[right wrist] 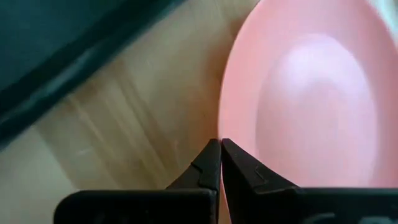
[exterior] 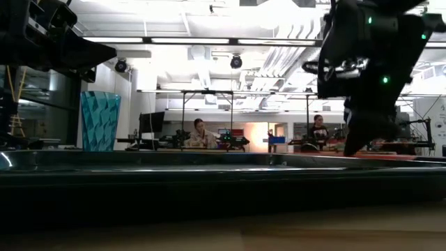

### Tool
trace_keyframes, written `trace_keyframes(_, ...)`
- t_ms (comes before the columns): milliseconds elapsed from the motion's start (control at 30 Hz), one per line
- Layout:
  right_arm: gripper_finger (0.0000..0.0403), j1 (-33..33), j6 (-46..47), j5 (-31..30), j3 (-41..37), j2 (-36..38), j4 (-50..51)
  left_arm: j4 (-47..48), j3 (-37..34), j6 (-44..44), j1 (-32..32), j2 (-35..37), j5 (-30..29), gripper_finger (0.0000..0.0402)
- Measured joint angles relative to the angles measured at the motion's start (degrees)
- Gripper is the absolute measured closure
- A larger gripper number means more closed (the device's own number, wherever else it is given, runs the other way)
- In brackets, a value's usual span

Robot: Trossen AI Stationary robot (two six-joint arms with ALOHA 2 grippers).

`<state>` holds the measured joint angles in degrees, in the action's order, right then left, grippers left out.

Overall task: Pick and place plate/cup/fork/spoon on tray
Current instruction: Put the pink plate on the center of the black serving tray

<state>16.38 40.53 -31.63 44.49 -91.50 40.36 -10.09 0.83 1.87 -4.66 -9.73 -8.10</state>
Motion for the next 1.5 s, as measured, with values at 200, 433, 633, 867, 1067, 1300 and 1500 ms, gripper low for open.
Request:
trace_keyframes(200,0.0403,-1.57,0.0,0.14,-2.98,0.0,-2.35,0.01,0.01,0.0,0.01,0.01,0.0,0.0401)
trace_keyframes(433,0.0403,-1.79,-1.85,0.23,-2.96,0.0,-4.08,0.01,0.0,0.0,0.0,0.01,0.0,0.0401)
trace_keyframes(633,0.0396,-1.79,-3.87,0.25,-0.59,0.0,-3.31,0.01,-0.01,0.0,0.01,-0.01,0.0,0.0401)
trace_keyframes(867,0.0321,-1.79,-6.04,0.24,1.32,0.0,-2.39,0.01,-0.01,0.0,0.01,-0.01,0.0,0.0401)
trace_keyframes(1067,0.0229,-1.79,-5.59,-1.33,0.77,0.0,-2.51,0.01,-0.01,0.0,0.0,0.01,0.0,0.0402)
trace_keyframes(1300,0.018,-1.79,-4.43,-2.67,-3.29,0.0,-5.72,0.01,0.01,0.0,0.0,0.01,0.0,0.0402)
trace_keyframes(1500,0.0179,-2.17,-4.5,-5.94,-4.8,-0.01,-6.66,0.01,0.0,0.0,0.0,0.02,0.0,0.0401)
